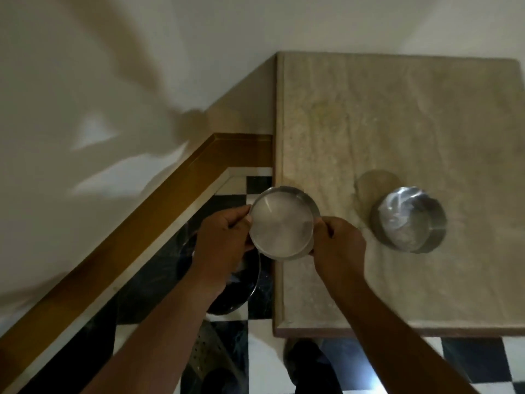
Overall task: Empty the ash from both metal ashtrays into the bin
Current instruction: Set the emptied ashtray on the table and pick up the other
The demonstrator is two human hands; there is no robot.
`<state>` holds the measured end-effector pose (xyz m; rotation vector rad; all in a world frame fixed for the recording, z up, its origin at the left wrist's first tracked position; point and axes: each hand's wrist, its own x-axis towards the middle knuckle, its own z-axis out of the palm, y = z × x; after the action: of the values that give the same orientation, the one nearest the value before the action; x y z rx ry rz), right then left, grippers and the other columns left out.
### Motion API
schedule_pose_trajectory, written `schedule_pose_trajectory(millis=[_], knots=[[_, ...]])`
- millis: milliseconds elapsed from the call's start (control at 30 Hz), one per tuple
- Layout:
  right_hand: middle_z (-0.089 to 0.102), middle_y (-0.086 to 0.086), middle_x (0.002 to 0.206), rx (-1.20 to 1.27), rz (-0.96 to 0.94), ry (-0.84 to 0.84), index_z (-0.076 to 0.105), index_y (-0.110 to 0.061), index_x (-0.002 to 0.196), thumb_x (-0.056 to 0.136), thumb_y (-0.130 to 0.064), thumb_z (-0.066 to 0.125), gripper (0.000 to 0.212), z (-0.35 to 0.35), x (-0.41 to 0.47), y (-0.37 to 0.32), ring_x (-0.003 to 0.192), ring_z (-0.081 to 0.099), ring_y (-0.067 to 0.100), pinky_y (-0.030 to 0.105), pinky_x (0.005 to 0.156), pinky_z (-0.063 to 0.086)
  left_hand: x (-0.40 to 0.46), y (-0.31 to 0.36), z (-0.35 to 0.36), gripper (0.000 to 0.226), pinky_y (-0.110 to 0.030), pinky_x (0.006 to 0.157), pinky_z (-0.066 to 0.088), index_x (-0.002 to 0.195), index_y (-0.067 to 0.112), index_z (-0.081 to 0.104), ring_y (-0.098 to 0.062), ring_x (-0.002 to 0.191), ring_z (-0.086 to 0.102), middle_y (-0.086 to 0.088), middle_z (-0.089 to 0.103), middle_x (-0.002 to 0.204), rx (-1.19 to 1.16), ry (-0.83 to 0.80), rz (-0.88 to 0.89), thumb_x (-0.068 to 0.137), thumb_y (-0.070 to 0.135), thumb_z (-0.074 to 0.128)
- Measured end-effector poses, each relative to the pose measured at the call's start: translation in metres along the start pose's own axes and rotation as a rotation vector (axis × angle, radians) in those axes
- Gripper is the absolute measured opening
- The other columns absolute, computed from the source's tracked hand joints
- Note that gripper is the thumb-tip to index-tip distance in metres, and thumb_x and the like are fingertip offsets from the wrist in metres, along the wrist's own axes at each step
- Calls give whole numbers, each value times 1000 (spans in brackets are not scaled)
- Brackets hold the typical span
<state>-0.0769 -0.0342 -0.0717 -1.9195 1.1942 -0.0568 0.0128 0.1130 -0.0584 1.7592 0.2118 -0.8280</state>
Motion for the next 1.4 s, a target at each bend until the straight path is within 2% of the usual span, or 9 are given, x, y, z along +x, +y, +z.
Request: schedule_pose_trajectory(millis=[133,400,567,800,867,1000,1067,1200,1400], knots=[[66,8,66,85,83,67,66,-10,69,93,-13,50,29,-23,8,16,66,65,24,40,61,56,13,15,39,27,-39,81,63,123,14,69,-24,101,71,-10,71,118,114,-63,33,100,14,54],[59,3,65,123,120,130,62,-5,72,91,-8,52,22,-34,24,34,57,51,5,8,50,39,28,17,75,23,-31,73,63,119,10,68,-24,99,72,-12,70,118,129,-74,-24,99,10,56],[68,8,94,117,94,99,67,-10,98,90,-16,52,19,-25,26,42,86,62,17,34,76,54,35,14,80,26,-35,74,63,121,10,68,-26,98,72,-13,71,118,159,-55,-54,99,9,55],[67,-1,80,171,75,76,67,-16,88,87,-16,59,8,-30,22,45,73,63,8,14,57,46,31,27,89,20,-41,81,62,96,23,69,-28,102,70,-12,70,115,201,-55,-87,98,8,55],[67,-2,78,177,101,69,65,-17,83,86,-20,61,6,-31,20,49,72,64,9,19,60,48,29,25,89,16,-43,84,61,107,17,70,-25,103,69,-10,69,116,238,-22,-79,97,14,58],[65,-3,88,194,114,47,63,-16,87,87,-25,61,10,-38,11,62,84,61,12,27,75,49,18,33,101,30,-19,75,48,121,12,67,-13,97,59,-3,64,114,565,270,391,94,23,60],[61,-6,87,184,114,41,59,-18,85,89,-23,59,6,-45,4,71,85,59,12,27,76,47,8,47,124,28,-18,76,50,119,13,68,-10,95,60,0,62,111,541,202,523,94,23,59],[62,3,85,144,200,58,63,-11,83,88,-14,55,10,-69,0,99,83,60,18,29,73,48,1,62,183,31,-1,65,42,123,19,67,8,81,56,9,62,115,602,-36,422,93,24,61],[51,0,60,201,288,165,54,-13,65,96,-18,48,31,-127,26,125,54,44,9,24,52,35,9,69,232,39,-27,93,43,131,15,61,-20,121,58,-5,62,136,594,-28,264,92,21,57]])
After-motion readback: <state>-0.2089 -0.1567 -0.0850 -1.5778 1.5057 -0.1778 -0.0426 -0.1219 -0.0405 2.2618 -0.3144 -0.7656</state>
